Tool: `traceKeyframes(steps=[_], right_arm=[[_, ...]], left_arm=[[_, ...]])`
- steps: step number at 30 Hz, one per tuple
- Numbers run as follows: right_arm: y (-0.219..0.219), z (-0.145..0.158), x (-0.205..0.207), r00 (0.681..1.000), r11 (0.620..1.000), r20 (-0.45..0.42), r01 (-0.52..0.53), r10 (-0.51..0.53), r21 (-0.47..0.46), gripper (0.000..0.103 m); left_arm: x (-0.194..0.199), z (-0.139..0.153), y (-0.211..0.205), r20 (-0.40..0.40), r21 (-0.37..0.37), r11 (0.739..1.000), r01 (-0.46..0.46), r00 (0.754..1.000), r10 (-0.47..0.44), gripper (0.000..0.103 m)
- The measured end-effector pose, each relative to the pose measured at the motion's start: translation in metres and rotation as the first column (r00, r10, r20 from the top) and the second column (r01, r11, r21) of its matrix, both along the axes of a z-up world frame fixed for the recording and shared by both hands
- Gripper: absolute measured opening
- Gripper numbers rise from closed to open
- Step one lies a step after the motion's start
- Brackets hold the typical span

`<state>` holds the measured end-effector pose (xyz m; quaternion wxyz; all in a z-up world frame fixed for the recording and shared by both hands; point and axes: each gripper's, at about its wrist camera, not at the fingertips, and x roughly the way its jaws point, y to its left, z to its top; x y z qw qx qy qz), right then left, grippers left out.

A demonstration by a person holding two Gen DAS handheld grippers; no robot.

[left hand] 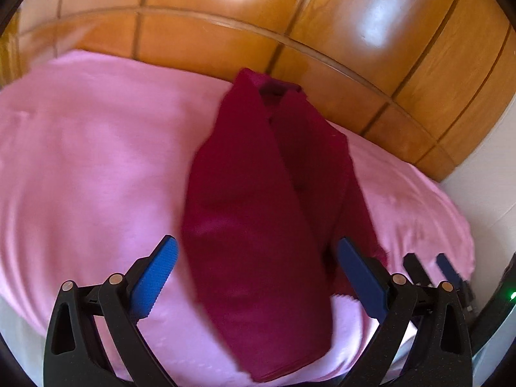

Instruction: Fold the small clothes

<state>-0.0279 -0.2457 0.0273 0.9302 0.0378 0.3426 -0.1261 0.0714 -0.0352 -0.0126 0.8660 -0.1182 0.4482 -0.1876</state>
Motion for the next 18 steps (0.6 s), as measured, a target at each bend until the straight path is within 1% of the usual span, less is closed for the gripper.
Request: traceKeyframes(steps=[1,2,3,4,5,6,8,9,10,11,12,13,14,15,16,18], right_arm=[[-0.001,0.000,0.001,1.000,1.000,-0.001,-0.006,0.006,0.003,0.087],[-0.003,0.001,0.004,1.000,1.000,-0.004,-0.014,0.014,0.012,0.083],[-0.004,0.002,0.007,1.000,0.999,-0.004,-0.021,0.021,0.024,0.081],[-0.006,0.003,0.009,1.000,0.999,-0.004,-0.030,0.030,0.033,0.078],[-0.006,0.004,0.013,0.999,0.998,-0.002,-0.044,0.044,0.038,0.073],[-0.005,0.005,0.015,0.999,0.998,-0.001,-0.055,0.055,0.040,0.072],[-0.003,0.009,0.023,0.997,0.995,0.004,-0.080,0.080,0.054,0.066],[-0.001,0.011,0.028,0.995,0.993,0.012,-0.100,0.100,0.066,0.065],[0.001,0.012,0.031,0.994,0.991,0.016,-0.112,0.111,0.073,0.064],[0.003,0.014,0.039,0.991,0.987,0.018,-0.132,0.131,0.090,0.063],[0.006,0.014,0.045,0.988,0.981,0.016,-0.154,0.153,0.116,0.063],[0.007,0.014,0.051,0.984,0.972,0.013,-0.179,0.179,0.152,0.063],[0.009,0.012,0.061,0.977,0.957,0.006,-0.209,0.212,0.200,0.063],[0.012,0.010,0.070,0.972,0.946,0.000,-0.229,0.235,0.229,0.060],[0.015,0.007,0.079,0.967,0.936,-0.010,-0.245,0.255,0.252,0.057],[0.021,-0.003,0.101,0.954,0.915,-0.057,-0.265,0.295,0.304,0.053]], left_arm=[[0.007,-0.002,-0.005,-0.020,-0.016,1.000,0.012,1.000,-0.012,0.098],[0.010,-0.003,-0.005,-0.028,-0.014,1.000,0.015,1.000,-0.015,0.096],[0.018,-0.007,-0.010,-0.033,0.016,1.000,0.006,0.999,-0.005,0.092],[0.026,-0.011,-0.012,-0.039,0.041,0.999,-0.002,0.999,0.004,0.080],[0.035,-0.015,-0.015,-0.055,0.061,0.998,-0.006,0.998,0.010,0.078],[0.047,-0.021,-0.020,-0.082,0.066,0.998,0.000,0.997,0.005,0.078],[0.060,-0.028,-0.026,-0.094,0.103,0.995,-0.005,0.996,0.014,0.078],[0.066,-0.032,-0.032,-0.086,0.128,0.992,0.001,0.996,0.011,0.078],[0.071,-0.037,-0.037,-0.067,0.169,0.986,0.008,0.998,0.003,0.077],[0.074,-0.041,-0.040,-0.048,0.213,0.977,0.007,0.999,0.004,0.053],[0.078,-0.044,-0.038,-0.056,0.221,0.975,0.013,0.998,-0.001,0.030],[0.081,-0.047,-0.032,-0.078,0.211,0.977,0.021,0.997,-0.005,0.000],[0.084,-0.050,-0.024,-0.110,0.180,0.983,0.023,0.994,-0.003,0.000],[0.086,-0.051,-0.008,-0.114,0.132,0.991,0.007,0.993,0.008,0.000],[0.085,-0.048,0.004,-0.096,0.114,0.993,-0.007,0.995,0.018,0.000],[0.081,-0.038,0.025,-0.059,0.104,0.994,-0.031,0.998,0.037,0.000]])
